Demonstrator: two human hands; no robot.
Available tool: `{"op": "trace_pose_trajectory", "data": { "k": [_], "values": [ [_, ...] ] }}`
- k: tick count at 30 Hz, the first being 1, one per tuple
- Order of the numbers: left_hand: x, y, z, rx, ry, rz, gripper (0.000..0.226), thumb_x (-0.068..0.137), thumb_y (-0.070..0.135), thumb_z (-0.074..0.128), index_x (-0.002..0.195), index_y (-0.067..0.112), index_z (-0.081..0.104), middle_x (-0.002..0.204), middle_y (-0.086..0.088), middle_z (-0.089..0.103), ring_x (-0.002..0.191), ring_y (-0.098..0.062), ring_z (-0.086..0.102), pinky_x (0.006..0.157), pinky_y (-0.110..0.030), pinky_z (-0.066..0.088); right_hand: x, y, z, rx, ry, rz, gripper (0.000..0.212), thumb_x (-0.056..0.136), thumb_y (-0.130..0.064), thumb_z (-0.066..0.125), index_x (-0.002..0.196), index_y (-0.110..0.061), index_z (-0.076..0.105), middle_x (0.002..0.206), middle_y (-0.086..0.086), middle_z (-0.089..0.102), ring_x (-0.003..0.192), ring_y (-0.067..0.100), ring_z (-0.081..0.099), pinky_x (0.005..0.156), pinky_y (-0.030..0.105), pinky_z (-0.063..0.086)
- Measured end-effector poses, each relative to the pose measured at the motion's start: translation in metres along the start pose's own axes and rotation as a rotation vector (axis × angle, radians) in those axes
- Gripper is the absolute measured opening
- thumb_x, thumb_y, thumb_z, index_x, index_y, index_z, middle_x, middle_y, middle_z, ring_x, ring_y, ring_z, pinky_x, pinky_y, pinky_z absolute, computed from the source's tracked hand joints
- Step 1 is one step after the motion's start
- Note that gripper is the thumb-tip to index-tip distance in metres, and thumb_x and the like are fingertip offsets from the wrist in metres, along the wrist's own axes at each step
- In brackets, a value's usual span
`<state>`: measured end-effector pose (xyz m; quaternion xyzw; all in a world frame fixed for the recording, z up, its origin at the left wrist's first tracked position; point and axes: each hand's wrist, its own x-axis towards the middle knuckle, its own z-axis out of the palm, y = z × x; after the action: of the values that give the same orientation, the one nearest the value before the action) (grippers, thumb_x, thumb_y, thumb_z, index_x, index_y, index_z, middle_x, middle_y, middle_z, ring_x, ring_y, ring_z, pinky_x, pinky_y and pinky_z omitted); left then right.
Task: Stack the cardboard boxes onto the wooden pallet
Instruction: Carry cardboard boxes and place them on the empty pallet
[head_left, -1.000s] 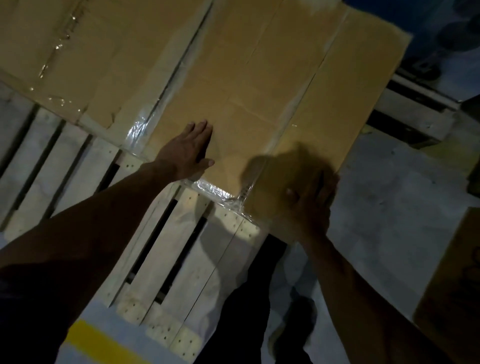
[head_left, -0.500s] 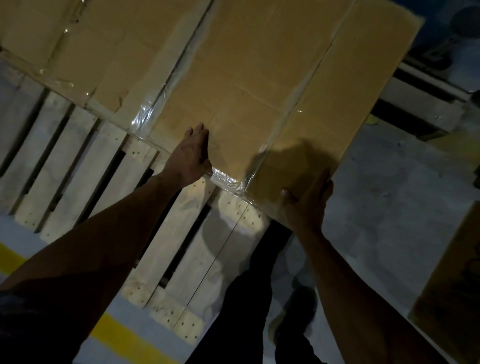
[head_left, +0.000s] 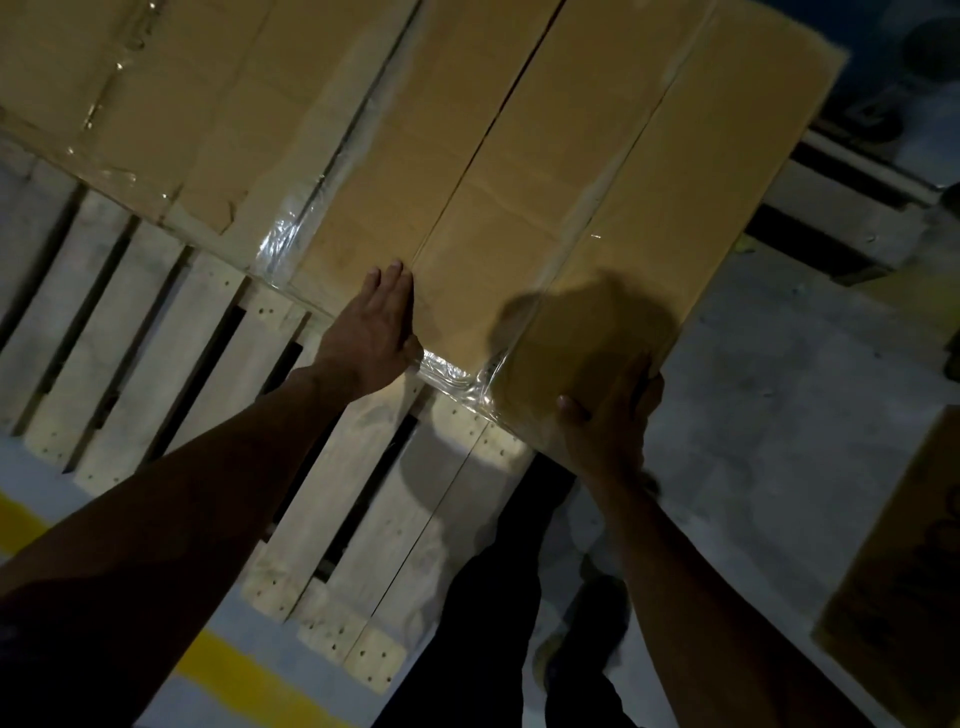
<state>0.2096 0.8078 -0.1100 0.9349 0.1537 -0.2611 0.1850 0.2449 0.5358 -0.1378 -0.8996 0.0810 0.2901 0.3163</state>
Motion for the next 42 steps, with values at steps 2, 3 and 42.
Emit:
{"op": "trace_pose_trajectory", "data": {
  "k": [2,3,42],
  "values": [
    [-0.002,-0.001,0.002,0.061,-0.021,-0.014,0.089,0.085,0.045,0.030,0.154,-0.003,0.003,0.163,-0.019,-0.001,0.151,-0.035,-0.003,0.121,-0.038,0.003,0.000,-0.001,-0.001,0.001,-0.001,-0.008,0.099,0.093,-0.039,0.067,0.159,-0.020,-0.005,0.165,0.020,-0.009,0.138,0.053,0.029,0.104,0.060,0.035],
    [-0.002,-0.001,0.002,0.072,-0.027,-0.021,0.092,0.082,0.047,0.028,0.154,-0.002,0.000,0.164,-0.018,-0.004,0.151,-0.033,-0.005,0.122,-0.038,0.002,-0.001,-0.001,0.000,0.010,0.002,-0.011,0.099,0.093,-0.040,0.067,0.159,-0.019,-0.004,0.165,0.020,-0.008,0.138,0.053,0.029,0.104,0.059,0.036],
    [-0.130,0.167,0.041,0.233,-0.106,-0.125,0.069,0.101,0.038,0.040,0.156,0.005,0.012,0.164,-0.013,0.013,0.151,-0.029,0.011,0.121,-0.040,0.021,-0.096,0.089,-0.149,-0.176,-0.171,-0.075,0.074,0.098,-0.041,0.059,0.158,-0.015,0.024,0.164,0.009,0.017,0.145,0.031,0.032,0.112,0.043,0.035]
  ]
}}
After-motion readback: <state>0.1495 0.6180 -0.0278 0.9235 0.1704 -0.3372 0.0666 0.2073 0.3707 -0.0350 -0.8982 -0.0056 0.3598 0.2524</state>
